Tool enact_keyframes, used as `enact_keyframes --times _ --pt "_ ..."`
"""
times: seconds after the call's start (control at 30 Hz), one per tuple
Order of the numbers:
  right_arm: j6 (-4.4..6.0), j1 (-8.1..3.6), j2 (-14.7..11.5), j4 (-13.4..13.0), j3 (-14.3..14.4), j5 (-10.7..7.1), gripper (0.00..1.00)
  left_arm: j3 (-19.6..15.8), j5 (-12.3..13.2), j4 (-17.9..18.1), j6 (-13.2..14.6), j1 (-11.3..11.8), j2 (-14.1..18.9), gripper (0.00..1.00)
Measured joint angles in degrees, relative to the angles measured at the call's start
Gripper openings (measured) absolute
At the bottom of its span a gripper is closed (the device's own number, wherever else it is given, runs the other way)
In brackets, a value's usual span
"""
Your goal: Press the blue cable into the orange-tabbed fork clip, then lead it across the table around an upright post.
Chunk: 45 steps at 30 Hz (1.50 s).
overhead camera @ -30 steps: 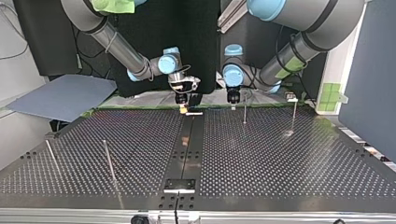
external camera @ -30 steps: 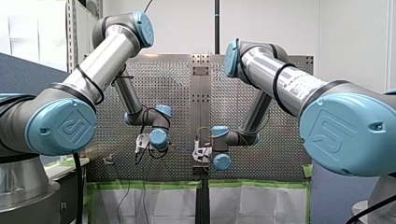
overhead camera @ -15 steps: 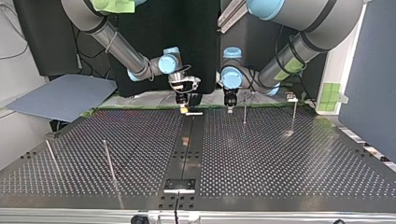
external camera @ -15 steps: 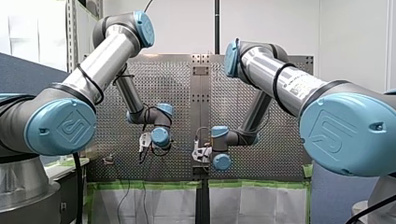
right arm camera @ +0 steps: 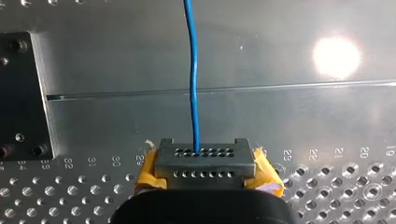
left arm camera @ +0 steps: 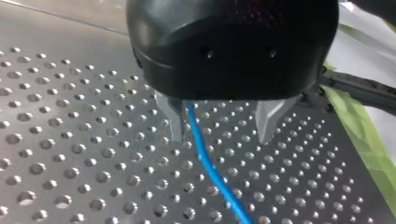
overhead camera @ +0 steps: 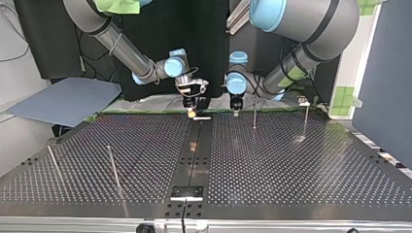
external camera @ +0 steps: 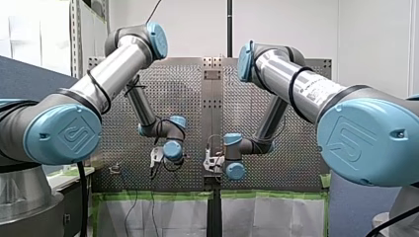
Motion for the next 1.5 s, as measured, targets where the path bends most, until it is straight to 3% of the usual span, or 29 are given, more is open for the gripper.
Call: enact_keyframes --times 0.2,0.3,0.37,0.4,0.47,0.5,0.57,0.87,1.1,1.37,1.5 --pt "-0.02 0.07 0.0 0.0 0.0 0.01 0.00 0.5 -0.8 0.2 -0.2 -0.1 -0.5 0.75" --pt "-0.03 0.09 0.0 0.0 0.0 0.01 0.00 0.5 -1.2 0.2 -0.2 -0.1 -0.5 0.67" --pt "-0.03 0.08 0.0 0.0 0.0 0.01 0.00 0.6 -1.6 0.2 -0.2 -0.1 -0.5 0.50" --pt "-0.03 0.09 0.0 0.0 0.0 0.01 0.00 0.6 -1.8 0.2 -0.2 -0.1 -0.5 0.50" --pt "-0.03 0.09 0.0 0.0 0.0 0.01 0.00 0.6 -2.2 0.2 -0.2 -0.1 -0.5 0.25" --pt "-0.03 0.08 0.0 0.0 0.0 0.01 0.00 0.6 -2.3 0.3 -0.1 -0.1 -0.5 0.25" --pt "-0.03 0.08 0.0 0.0 0.0 0.02 0.00 0.6 -2.5 0.3 0.0 -0.1 -0.5 0.02" --pt "-0.03 0.19 0.0 0.0 0.0 -0.02 0.00 0.6 -2.8 0.2 0.4 -0.2 -0.5 0.02" --pt "-0.13 0.25 0.0 0.2 0.0 -0.06 0.00 0.6 -4.9 -0.1 0.9 -0.2 -0.5 0.02" --pt "-2.39 0.10 -0.8 2.9 -0.7 1.50 0.00 0.5 -5.6 -1.5 2.3 -1.1 0.8 0.02" --pt "-2.77 0.15 -2.4 4.8 -0.8 2.85 0.00 0.5 -5.6 -2.1 2.3 -2.1 2.8 0.02"
